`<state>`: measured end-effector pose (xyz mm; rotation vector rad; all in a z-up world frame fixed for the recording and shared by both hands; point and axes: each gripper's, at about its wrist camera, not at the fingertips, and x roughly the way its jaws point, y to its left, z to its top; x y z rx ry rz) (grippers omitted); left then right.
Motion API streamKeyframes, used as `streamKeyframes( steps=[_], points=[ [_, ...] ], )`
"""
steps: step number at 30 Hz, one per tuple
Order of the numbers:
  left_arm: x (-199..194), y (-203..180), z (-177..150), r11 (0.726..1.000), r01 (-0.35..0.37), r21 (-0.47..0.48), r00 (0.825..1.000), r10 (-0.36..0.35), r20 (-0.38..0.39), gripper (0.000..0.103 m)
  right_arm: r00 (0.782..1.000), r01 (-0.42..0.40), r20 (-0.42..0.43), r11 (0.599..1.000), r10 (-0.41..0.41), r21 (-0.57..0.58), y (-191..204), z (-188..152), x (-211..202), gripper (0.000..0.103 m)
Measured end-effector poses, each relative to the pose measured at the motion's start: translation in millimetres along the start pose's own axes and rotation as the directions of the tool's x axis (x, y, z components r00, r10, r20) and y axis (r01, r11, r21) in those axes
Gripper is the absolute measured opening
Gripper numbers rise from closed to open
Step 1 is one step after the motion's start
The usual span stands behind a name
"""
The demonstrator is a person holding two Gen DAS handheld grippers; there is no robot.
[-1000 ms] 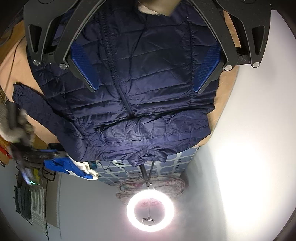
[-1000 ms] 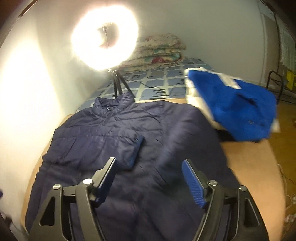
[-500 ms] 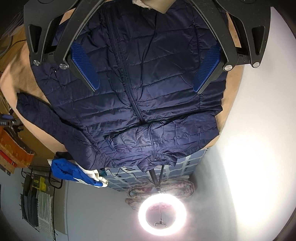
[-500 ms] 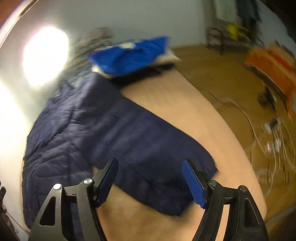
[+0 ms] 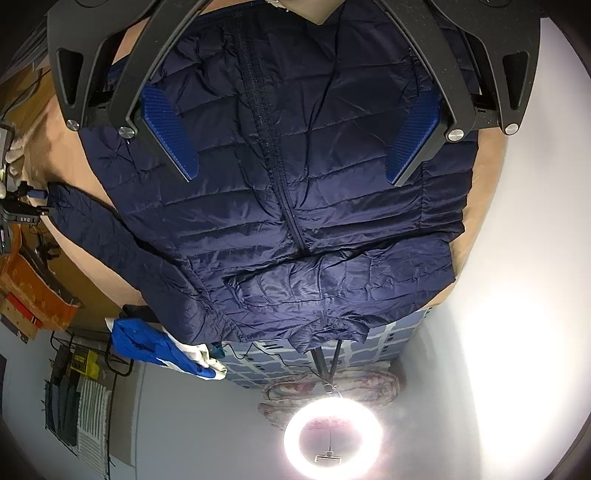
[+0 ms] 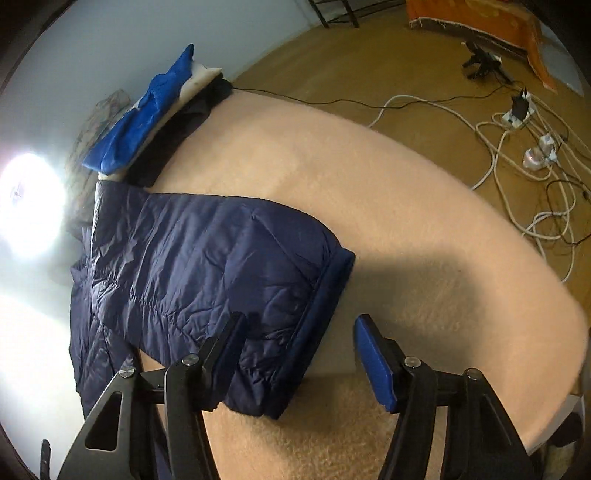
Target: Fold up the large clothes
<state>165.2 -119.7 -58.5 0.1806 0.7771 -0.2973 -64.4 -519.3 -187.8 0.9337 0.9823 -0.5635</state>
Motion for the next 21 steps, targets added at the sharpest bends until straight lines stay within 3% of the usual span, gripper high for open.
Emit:
streamKeyframes(
  steps=[2, 3, 4, 7, 11, 16, 21],
  points=[
    [1, -2, 0, 1.000, 0.001, 0.008, 1.000, -0.001, -0.001, 0.103, 1.000, 0.026, 0.007, 0.999, -0.025, -0.034, 6, 0, 4, 0.062],
    [2, -3, 0, 1.000, 0.002, 0.010, 1.000, -0.002, -0.001, 0.103, 0.999, 0.053, 0.012, 0.996, -0.052, -0.069, 13, 0, 7, 0.055],
    [2, -3, 0, 1.000, 0.002, 0.012, 1.000, -0.002, -0.002, 0.103, 0.997, 0.071, 0.013, 0.993, -0.070, -0.099, 19, 1, 9, 0.041],
    [2, -2, 0, 1.000, -0.001, 0.003, 1.000, 0.001, -0.001, 0.103, 0.995, 0.098, 0.021, 0.983, -0.096, -0.156, 34, 2, 11, 0.014],
    [0, 8, 2, 0.999, -0.002, -0.034, 1.000, 0.002, 0.004, 0.103, 0.988, 0.135, 0.107, 0.961, -0.112, -0.243, 68, -3, -6, 0.009],
    [-3, 25, 4, 0.997, -0.026, -0.068, 1.000, 0.027, 0.012, 0.103, 0.980, 0.070, 0.200, 0.932, 0.003, -0.356, 128, -14, -41, 0.007],
    [-7, 45, 4, 0.993, -0.054, -0.107, 0.998, 0.057, 0.018, 0.103, 0.969, -0.066, 0.178, 0.872, 0.173, -0.486, 197, -39, -61, 0.007]
  ],
)
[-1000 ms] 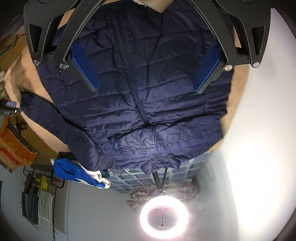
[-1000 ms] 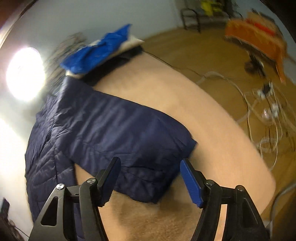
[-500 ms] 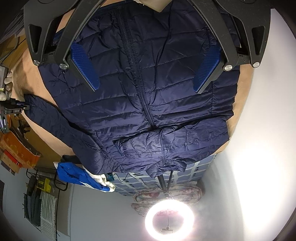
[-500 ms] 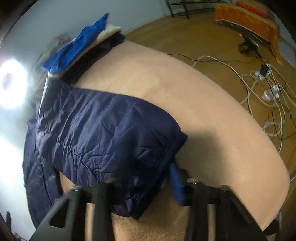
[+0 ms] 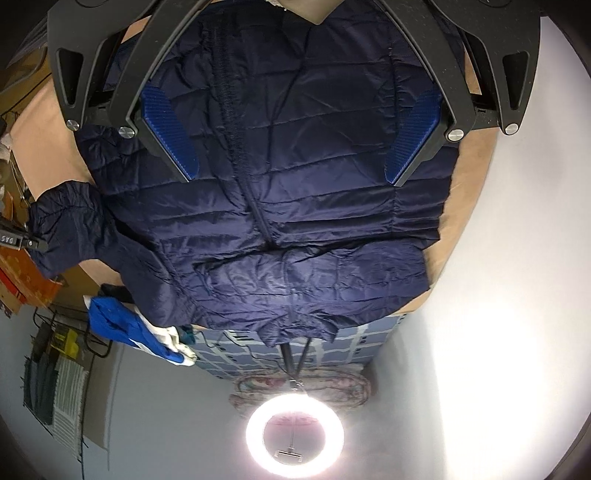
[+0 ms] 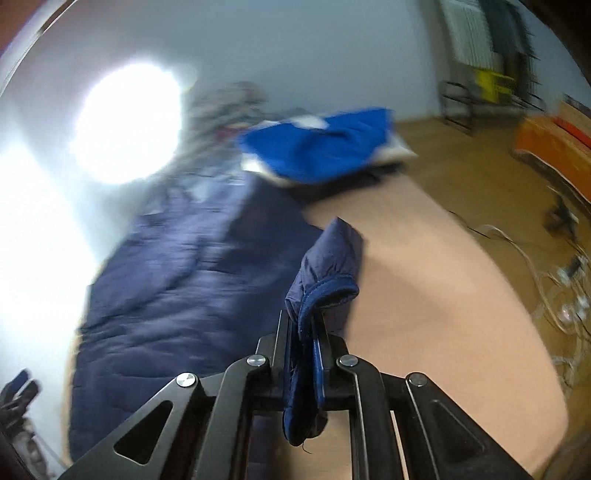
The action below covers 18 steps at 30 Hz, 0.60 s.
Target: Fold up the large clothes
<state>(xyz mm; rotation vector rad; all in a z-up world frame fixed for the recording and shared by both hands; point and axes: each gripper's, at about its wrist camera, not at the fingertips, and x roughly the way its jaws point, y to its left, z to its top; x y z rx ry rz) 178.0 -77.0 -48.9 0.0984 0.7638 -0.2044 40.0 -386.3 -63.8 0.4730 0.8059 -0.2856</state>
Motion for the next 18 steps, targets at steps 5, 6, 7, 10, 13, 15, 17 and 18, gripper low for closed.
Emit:
streamKeyframes(
  steps=[5, 6, 7, 10, 13, 15, 17, 18],
  points=[
    [-5, 21, 3, 0.998, -0.037, -0.049, 0.999, 0.038, 0.017, 0.103, 0.984, -0.177, -0.044, 0.981, 0.173, -0.084, 77, 3, 16, 0.007],
    [-5, 25, 3, 0.997, -0.043, -0.060, 0.999, 0.044, 0.017, 0.103, 0.978, -0.205, -0.065, 0.974, 0.199, -0.098, 90, 1, 23, 0.007],
    [-5, 29, 4, 0.996, -0.047, -0.070, 0.999, 0.048, 0.018, 0.103, 0.972, -0.226, -0.086, 0.968, 0.217, -0.112, 105, -2, 30, 0.007],
    [-5, 38, 4, 0.994, -0.064, -0.085, 0.998, 0.066, 0.017, 0.103, 0.958, -0.268, -0.143, 0.951, 0.247, -0.156, 144, -13, 54, 0.007],
    [-4, 43, 3, 0.993, -0.081, -0.091, 0.996, 0.083, 0.015, 0.103, 0.940, -0.308, -0.208, 0.934, 0.271, -0.178, 170, -24, 78, 0.007],
    [-4, 49, 2, 0.991, -0.087, -0.105, 0.996, 0.089, 0.011, 0.103, 0.928, -0.325, -0.248, 0.929, 0.277, -0.177, 182, -33, 94, 0.007],
    [-4, 52, 2, 0.990, -0.089, -0.112, 0.996, 0.091, 0.011, 0.103, 0.915, -0.341, -0.286, 0.924, 0.284, -0.172, 187, -40, 108, 0.007],
    [-3, 53, 2, 0.989, -0.088, -0.116, 0.996, 0.090, 0.010, 0.103, 0.911, -0.345, -0.296, 0.923, 0.286, -0.171, 188, -43, 111, 0.007]
  ],
)
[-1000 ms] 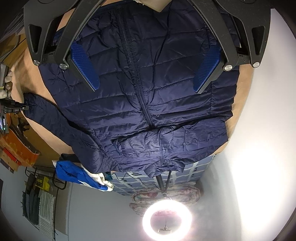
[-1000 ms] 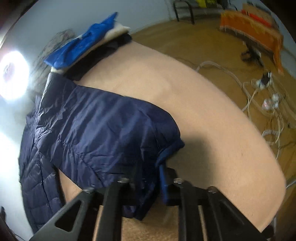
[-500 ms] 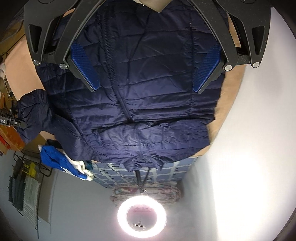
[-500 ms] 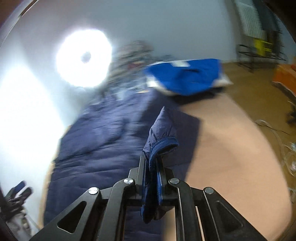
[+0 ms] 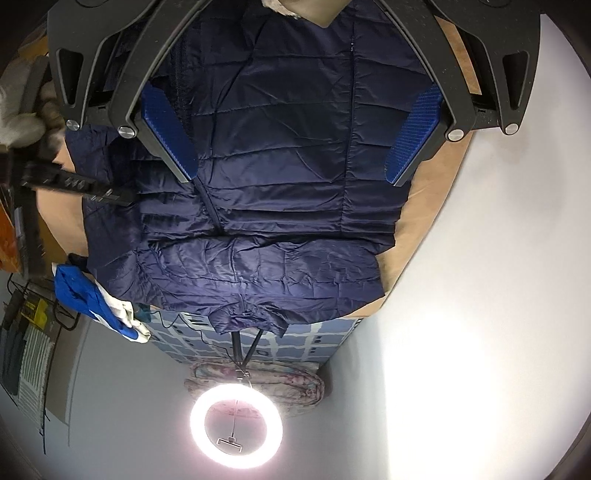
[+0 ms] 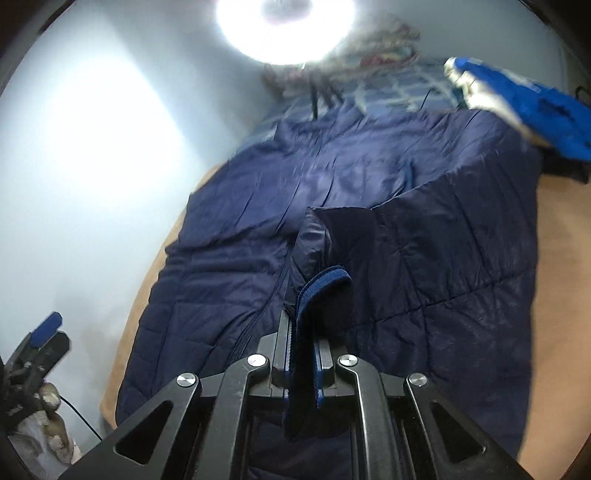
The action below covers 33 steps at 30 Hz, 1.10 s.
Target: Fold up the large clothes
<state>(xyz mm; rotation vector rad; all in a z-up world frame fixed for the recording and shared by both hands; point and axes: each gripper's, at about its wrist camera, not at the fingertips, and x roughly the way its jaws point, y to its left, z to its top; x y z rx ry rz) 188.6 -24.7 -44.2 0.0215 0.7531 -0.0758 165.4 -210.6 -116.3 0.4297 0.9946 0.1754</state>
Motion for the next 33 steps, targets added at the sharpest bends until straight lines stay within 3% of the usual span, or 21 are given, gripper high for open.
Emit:
streamKeyframes(
  steps=[3, 5, 7, 10, 12, 15, 17, 21, 23, 26, 30, 33],
  points=[
    [2, 1, 0, 1.000, 0.022, -0.008, 1.000, -0.022, -0.014, 0.103, 0.999, -0.025, -0.038, 1.000, 0.024, -0.019, 1, -4, 17, 0.011],
    [5, -4, -1, 0.999, 0.040, -0.005, 0.999, -0.040, -0.029, 0.103, 0.999, -0.016, -0.045, 0.999, 0.014, -0.046, 2, -5, 18, 0.019],
    [9, -9, -2, 0.997, 0.071, -0.003, 0.996, -0.071, -0.052, 0.103, 0.999, -0.022, -0.032, 0.998, 0.021, -0.053, -1, -5, 11, 0.040],
    [19, -19, -6, 0.988, 0.151, -0.014, 0.982, -0.152, -0.111, 0.103, 0.999, -0.044, -0.004, 0.998, 0.044, -0.034, -8, -1, -4, 0.044],
    [29, -25, -8, 0.976, 0.217, -0.033, 0.961, -0.219, -0.171, 0.103, 0.999, -0.040, 0.018, 0.999, 0.040, -0.017, -14, 2, -15, 0.045],
    [51, -35, -4, 0.944, 0.314, -0.098, 0.912, -0.329, -0.247, 0.103, 0.998, -0.030, 0.061, 0.999, 0.029, 0.020, -29, 6, -38, 0.046],
    [66, -43, -1, 0.931, 0.341, -0.126, 0.891, -0.363, -0.272, 0.102, 0.995, -0.025, 0.100, 0.998, 0.020, 0.055, -42, 9, -58, 0.048],
    [99, -61, 4, 0.923, 0.351, -0.155, 0.867, -0.384, -0.318, 0.101, 0.985, -0.014, 0.172, 0.993, -0.006, 0.115, -61, 12, -96, 0.048],
    [119, -71, 4, 0.922, 0.348, -0.172, 0.853, -0.387, -0.351, 0.092, 0.978, -0.014, 0.210, 0.991, -0.014, 0.135, -68, 15, -111, 0.048],
    [143, -78, 3, 0.905, 0.356, -0.233, 0.822, -0.422, -0.382, 0.090, 0.965, 0.002, 0.259, 0.989, -0.040, 0.148, -77, 21, -132, 0.048],
    [171, -86, 2, 0.905, 0.332, -0.265, 0.817, -0.416, -0.398, 0.089, 0.957, 0.024, 0.282, 0.988, -0.066, 0.150, -82, 26, -140, 0.049],
    [183, -92, 4, 0.912, 0.320, -0.256, 0.819, -0.402, -0.409, 0.078, 0.958, 0.021, 0.279, 0.987, -0.067, 0.161, -89, 27, -142, 0.049]
  ],
)
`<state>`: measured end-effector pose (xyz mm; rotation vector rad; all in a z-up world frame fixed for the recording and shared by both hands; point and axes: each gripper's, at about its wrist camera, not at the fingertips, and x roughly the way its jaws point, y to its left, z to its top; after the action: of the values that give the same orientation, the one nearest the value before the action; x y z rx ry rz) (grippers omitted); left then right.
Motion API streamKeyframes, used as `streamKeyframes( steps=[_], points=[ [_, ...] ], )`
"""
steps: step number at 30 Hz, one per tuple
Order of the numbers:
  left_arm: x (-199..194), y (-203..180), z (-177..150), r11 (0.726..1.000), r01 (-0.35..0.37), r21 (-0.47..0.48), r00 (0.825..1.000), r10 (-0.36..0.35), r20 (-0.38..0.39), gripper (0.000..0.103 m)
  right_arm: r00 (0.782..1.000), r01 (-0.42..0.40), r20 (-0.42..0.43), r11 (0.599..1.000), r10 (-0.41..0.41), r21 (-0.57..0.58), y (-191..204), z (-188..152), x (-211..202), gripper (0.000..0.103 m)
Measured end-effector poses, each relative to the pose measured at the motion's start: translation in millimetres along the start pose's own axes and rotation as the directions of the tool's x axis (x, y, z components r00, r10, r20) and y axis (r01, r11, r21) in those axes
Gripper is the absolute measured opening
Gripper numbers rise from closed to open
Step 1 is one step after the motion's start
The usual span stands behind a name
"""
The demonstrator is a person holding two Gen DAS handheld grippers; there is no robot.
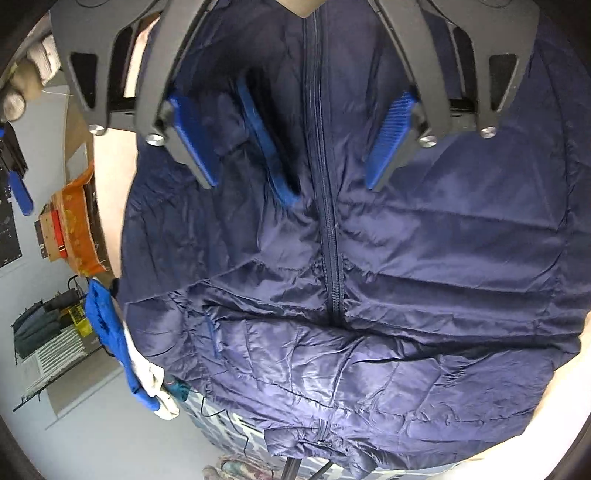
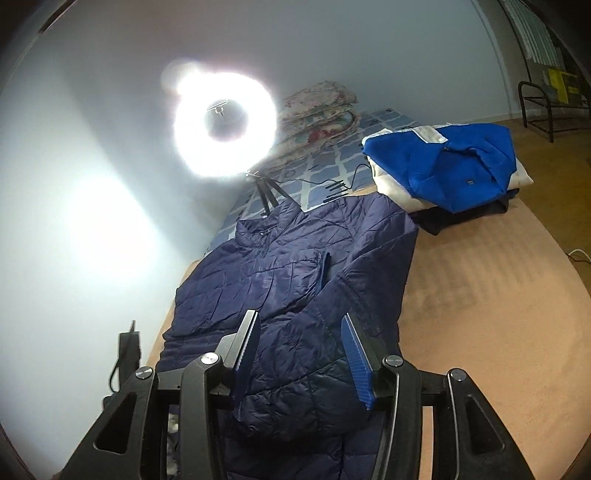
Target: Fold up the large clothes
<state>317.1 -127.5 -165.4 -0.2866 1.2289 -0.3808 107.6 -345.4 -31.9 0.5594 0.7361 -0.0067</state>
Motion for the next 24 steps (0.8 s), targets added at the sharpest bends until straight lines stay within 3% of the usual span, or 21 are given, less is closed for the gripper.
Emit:
streamKeyframes(
  steps=[1, 3, 5, 6, 13, 18, 24],
  points=[
    [3, -1, 2, 1.000, -0.007, 0.000, 1.000, 0.007, 0.005, 0.076, 1.000, 0.002, -0.001, 1.000, -0.002, 0.001, -1, 0, -1, 0.049],
    [7, -3, 6, 1.000, -0.006, 0.012, 1.000, 0.006, 0.014, 0.060, 1.000, 0.014, -0.002, 1.000, -0.014, 0.003, -5, 1, -1, 0.049],
    [11, -7, 11, 0.999, -0.018, 0.046, 1.000, 0.017, 0.008, 0.013, 0.999, 0.034, -0.001, 0.999, -0.034, 0.007, -10, 2, -1, 0.049],
    [11, -8, 14, 0.998, -0.018, 0.060, 1.000, 0.018, 0.013, 0.009, 0.999, 0.039, -0.001, 0.999, -0.039, 0.008, -12, 2, -1, 0.049],
    [-17, -22, 43, 0.975, -0.083, 0.208, 0.988, 0.054, 0.141, 0.005, 0.997, 0.077, -0.018, 0.997, -0.077, 0.013, -24, 1, 4, 0.049],
    [-35, 0, 83, 0.965, -0.157, 0.211, 0.970, 0.110, 0.215, 0.005, 0.995, 0.090, -0.043, 0.996, -0.089, 0.020, -27, -3, 13, 0.049],
    [-36, 42, 140, 0.940, -0.291, 0.179, 0.927, 0.231, 0.294, 0.004, 0.992, 0.072, -0.101, 0.997, -0.072, 0.004, -19, -12, 31, 0.049]
  ],
)
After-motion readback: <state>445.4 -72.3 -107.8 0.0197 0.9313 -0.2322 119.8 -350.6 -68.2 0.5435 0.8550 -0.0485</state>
